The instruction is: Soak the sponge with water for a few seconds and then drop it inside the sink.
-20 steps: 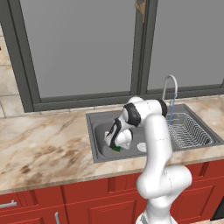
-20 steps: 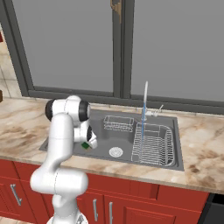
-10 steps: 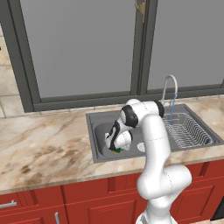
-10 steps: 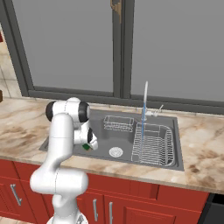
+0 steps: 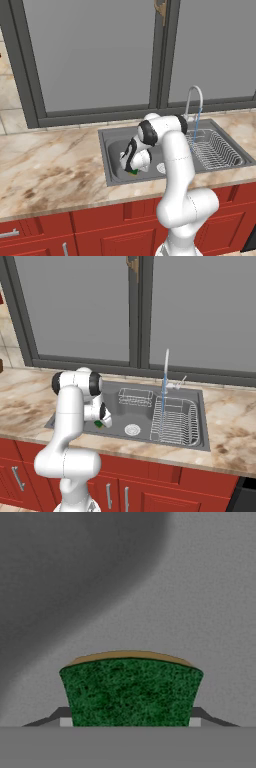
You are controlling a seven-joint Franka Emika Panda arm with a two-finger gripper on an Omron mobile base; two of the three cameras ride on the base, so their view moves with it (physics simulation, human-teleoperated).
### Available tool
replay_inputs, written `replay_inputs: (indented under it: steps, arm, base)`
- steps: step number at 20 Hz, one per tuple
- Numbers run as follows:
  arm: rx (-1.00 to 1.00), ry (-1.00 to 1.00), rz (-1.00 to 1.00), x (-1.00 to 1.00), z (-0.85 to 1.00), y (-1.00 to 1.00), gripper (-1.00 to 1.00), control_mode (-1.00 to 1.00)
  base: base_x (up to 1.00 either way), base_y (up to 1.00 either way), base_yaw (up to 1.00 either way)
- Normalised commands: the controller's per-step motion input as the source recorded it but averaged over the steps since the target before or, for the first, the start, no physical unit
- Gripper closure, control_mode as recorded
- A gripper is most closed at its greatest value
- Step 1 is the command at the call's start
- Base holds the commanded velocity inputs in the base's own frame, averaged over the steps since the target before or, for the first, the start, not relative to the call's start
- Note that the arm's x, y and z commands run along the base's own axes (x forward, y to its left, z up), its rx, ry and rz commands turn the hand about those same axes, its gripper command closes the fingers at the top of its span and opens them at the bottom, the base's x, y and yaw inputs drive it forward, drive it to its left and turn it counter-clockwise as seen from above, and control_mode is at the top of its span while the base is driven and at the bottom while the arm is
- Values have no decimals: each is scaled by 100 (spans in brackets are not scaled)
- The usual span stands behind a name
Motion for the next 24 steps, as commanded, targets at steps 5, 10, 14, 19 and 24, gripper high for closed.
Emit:
replay_inputs:
  steps: [5,10,14,19,24]
  arm:
    - [0,0,0,0,11,0,-100,-100]
    - [0,-1,0,0,65,0,-100,-100]
    - [0,0,0,-10,77,0,-100,-100]
    - [0,0,0,-32,69,0,-100,-100]
    - [0,0,0,-40,70,0,-100,-100]
  base:
    - [0,0,0]
    - [0,0,0]
    - [0,0,0]
    - [0,0,0]
    - [0,0,0]
